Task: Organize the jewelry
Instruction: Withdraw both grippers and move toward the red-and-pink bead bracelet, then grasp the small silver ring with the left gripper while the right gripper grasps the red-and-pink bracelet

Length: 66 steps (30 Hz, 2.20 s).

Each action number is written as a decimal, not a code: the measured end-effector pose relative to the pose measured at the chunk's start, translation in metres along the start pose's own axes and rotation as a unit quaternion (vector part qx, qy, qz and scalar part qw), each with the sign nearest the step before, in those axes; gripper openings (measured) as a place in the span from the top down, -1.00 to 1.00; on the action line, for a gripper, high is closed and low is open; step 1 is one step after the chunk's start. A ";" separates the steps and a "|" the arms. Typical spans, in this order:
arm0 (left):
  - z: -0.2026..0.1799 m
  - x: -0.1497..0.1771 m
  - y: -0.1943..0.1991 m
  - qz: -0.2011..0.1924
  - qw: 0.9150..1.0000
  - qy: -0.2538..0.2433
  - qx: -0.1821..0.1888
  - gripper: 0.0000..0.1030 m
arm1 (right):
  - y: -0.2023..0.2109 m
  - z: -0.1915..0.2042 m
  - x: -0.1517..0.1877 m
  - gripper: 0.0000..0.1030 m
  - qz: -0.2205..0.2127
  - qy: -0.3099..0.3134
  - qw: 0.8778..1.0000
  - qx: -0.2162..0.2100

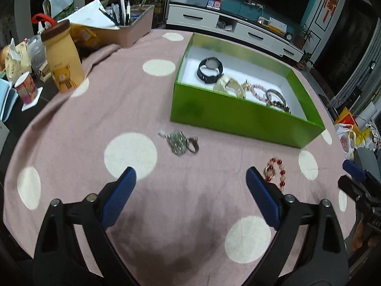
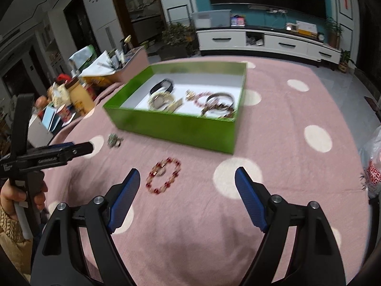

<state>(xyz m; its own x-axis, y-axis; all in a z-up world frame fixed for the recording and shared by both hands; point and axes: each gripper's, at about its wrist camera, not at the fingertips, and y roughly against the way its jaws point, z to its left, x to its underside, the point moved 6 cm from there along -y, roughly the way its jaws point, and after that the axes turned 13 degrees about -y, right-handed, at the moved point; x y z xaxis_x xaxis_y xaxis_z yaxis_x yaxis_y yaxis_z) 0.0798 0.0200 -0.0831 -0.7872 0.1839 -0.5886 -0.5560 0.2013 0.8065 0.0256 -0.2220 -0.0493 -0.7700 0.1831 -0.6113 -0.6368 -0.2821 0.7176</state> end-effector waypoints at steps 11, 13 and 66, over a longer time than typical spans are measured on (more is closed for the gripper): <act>-0.017 0.016 -0.016 0.005 0.999 -0.020 0.034 -0.15 | -0.048 0.043 0.038 0.18 0.058 0.068 0.995 -0.050; -0.020 0.014 -0.019 0.005 0.999 -0.027 0.038 -0.15 | -0.058 0.048 0.038 0.25 0.065 0.082 0.993 -0.049; -0.128 -0.011 -0.059 0.003 0.984 -0.159 0.073 0.62 | 0.010 -0.047 -0.019 0.87 -0.037 -0.086 0.986 -0.136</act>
<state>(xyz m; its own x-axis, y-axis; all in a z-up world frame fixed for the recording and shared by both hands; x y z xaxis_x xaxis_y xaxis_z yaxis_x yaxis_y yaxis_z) 0.0869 -0.1165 -0.1168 -0.6538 0.4733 -0.5904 -0.4884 0.3320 0.8070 0.0361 -0.2723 -0.0465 -0.7318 0.3629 -0.5769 -0.6754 -0.4992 0.5428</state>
